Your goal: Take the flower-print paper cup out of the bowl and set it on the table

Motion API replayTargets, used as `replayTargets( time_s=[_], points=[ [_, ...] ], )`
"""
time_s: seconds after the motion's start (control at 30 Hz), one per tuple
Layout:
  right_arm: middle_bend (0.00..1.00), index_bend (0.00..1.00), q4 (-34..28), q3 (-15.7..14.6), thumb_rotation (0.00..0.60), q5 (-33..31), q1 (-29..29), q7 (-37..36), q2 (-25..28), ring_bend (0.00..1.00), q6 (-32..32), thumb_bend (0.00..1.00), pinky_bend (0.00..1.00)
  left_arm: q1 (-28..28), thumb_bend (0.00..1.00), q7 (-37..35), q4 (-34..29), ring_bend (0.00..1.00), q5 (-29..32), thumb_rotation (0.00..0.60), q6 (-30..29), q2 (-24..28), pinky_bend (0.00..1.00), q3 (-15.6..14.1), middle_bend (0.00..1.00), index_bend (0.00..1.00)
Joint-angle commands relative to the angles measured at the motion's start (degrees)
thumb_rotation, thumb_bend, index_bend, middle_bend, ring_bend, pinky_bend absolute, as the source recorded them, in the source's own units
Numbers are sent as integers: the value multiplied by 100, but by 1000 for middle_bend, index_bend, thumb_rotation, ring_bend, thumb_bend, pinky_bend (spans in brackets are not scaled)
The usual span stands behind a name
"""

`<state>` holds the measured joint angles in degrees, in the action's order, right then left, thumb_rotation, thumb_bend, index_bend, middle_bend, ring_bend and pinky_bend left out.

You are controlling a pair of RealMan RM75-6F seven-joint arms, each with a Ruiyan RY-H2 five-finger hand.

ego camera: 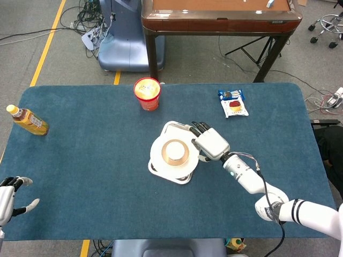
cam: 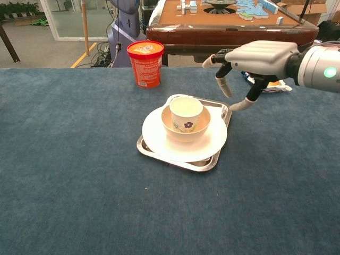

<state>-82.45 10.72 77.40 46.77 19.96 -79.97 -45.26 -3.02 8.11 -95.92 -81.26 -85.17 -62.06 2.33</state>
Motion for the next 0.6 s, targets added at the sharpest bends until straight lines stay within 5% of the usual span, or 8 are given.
replayTargets(
  time_s=[0.03,0.6],
  points=[
    [64,576,38,-28,600,-26,84,101,-76,0,9,295,79,3,138,-7,-4,312,1,600,-1,4,479,2,431,415],
    [26,576,142,16,600,-614,563,619,-464,0,248,308,55,22,138,-124,-26,312,43,600,4,62,479,32,431,415]
  ],
)
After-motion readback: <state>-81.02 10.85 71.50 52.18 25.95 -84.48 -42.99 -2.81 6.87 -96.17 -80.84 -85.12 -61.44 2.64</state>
